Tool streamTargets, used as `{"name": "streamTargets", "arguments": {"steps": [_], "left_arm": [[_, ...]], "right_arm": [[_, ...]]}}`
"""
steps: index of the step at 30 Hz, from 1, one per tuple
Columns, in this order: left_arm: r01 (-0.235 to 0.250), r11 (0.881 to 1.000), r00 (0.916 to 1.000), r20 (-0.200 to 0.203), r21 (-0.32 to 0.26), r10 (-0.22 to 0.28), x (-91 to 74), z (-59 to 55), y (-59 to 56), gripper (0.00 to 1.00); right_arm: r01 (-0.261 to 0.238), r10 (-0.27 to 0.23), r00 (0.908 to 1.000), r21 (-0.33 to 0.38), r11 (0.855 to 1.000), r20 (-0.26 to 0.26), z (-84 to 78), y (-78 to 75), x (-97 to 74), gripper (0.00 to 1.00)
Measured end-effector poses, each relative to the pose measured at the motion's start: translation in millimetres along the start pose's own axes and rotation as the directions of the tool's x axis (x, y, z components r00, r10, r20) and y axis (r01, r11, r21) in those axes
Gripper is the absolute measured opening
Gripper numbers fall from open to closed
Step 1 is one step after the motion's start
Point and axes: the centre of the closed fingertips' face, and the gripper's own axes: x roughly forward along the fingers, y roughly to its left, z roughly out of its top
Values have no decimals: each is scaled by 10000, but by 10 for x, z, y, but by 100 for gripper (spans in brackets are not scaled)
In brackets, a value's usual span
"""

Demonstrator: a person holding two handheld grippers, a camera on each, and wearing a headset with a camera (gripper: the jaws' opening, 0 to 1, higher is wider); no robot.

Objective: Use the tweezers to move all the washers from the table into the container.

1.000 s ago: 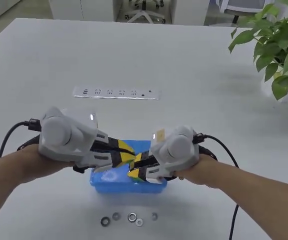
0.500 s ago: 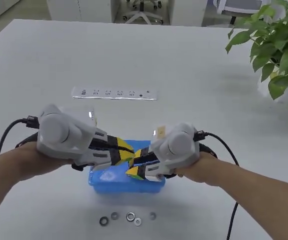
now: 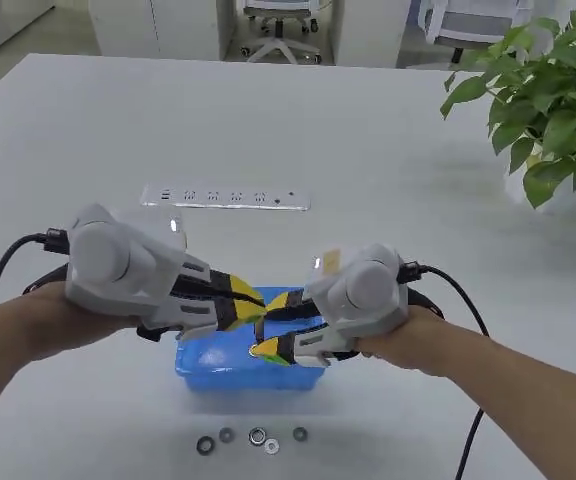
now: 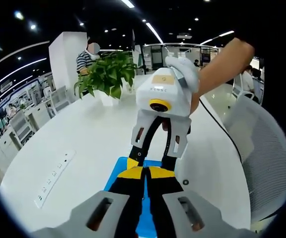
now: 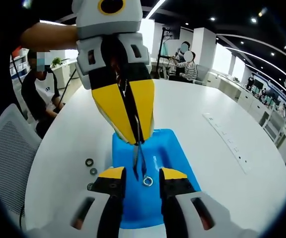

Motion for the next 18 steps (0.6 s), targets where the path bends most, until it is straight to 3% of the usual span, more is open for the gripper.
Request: {"name": "streamTargets", "arguments": {"steps": [10,18], "left_arm": [[111,9998,9998,139,176,-114,-83,154,-104,5],[252,9993,9993,255,284,-259,-98,260,-219,5]], "right_arm": [[531,-535,9985,340,9980,95,55,29,-238,39],[795,-792,9968,572,9952,-83,1,119,-382,48]]}}
